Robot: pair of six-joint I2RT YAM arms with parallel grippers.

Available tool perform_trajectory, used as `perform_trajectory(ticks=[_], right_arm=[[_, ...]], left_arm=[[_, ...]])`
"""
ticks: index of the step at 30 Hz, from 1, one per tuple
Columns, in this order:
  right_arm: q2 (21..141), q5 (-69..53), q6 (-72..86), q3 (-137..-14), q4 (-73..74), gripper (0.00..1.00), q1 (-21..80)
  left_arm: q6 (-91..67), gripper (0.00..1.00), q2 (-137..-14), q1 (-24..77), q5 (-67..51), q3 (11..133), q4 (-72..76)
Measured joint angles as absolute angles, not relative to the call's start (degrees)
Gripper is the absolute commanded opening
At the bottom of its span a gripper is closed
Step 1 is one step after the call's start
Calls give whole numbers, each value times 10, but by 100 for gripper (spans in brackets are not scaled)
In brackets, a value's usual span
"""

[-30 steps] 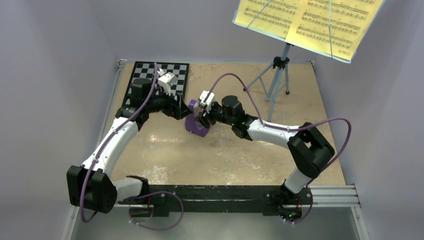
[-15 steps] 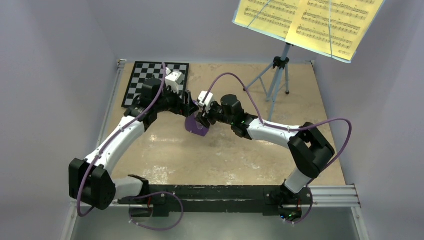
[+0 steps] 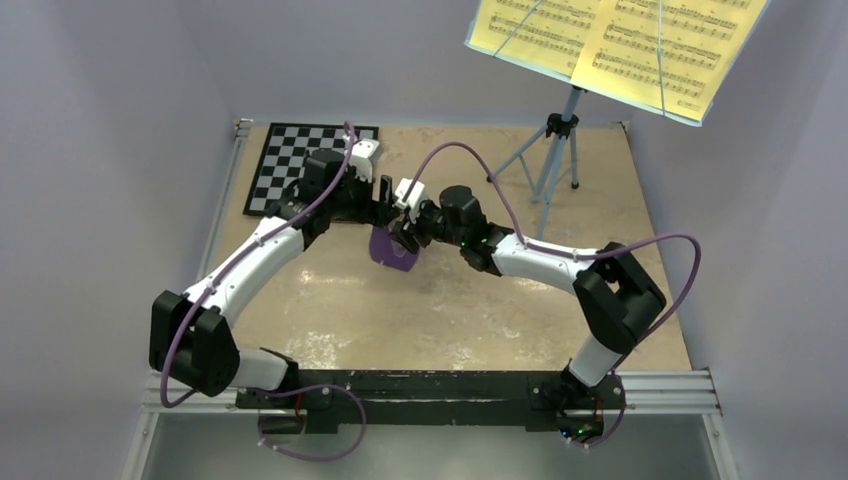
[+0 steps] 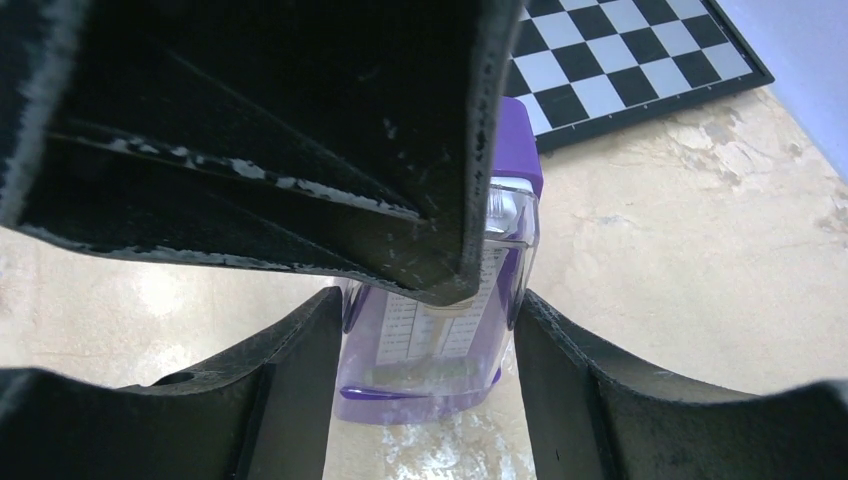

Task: Pack up the instrument practice props

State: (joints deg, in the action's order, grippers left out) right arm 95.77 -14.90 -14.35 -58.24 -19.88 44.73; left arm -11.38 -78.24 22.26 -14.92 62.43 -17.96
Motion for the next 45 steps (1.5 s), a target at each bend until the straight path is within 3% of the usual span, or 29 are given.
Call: perform_trajectory(ticks=[6, 8, 9, 11, 15, 16, 20, 24, 25, 27, 31, 32, 33, 34, 45], right_arm=[[964, -149, -142, -591, -194, 0, 447], [967, -145, -140, -593, -197, 3, 448], [968, -143, -140, -595, -199, 12, 449], [970, -143, -139, -597, -199, 42, 449], [967, -144, -141, -597, -191, 81, 448], [965, -145, -142, -597, -187, 95, 448], [929, -165, -150, -571, -82, 99, 437], [813, -199, -136, -500, -2, 99, 404], [774, -206, -130, -486, 12, 99, 395], [710, -214, -117, -481, 37, 99, 379], [667, -222, -101, -497, 67, 99, 376], [668, -222, -98, -498, 71, 99, 378], [672, -221, -96, -498, 76, 99, 378], [678, -220, -94, -498, 85, 99, 378], [710, -218, -90, -498, 129, 99, 374]], left_arm=[[-100, 27, -796, 237, -150, 645, -193], [-93, 0, -795, 238, -148, 648, -194], [-93, 0, -795, 237, -146, 649, -194], [-90, 0, -795, 235, -147, 650, -194], [-88, 0, -796, 235, -150, 650, -194], [-86, 0, -796, 235, -152, 650, -194], [-79, 0, -797, 233, -161, 650, -192], [-77, 0, -798, 233, -163, 649, -188], [-77, 3, -798, 233, -164, 649, -188], [-77, 27, -798, 233, -166, 649, -187], [-77, 56, -798, 233, -169, 648, -185], [-76, 67, -798, 233, -169, 648, -185], [-75, 88, -797, 233, -169, 647, -186], [-72, 98, -797, 233, -172, 646, -187], [-75, 100, -765, 232, -198, 638, -205]])
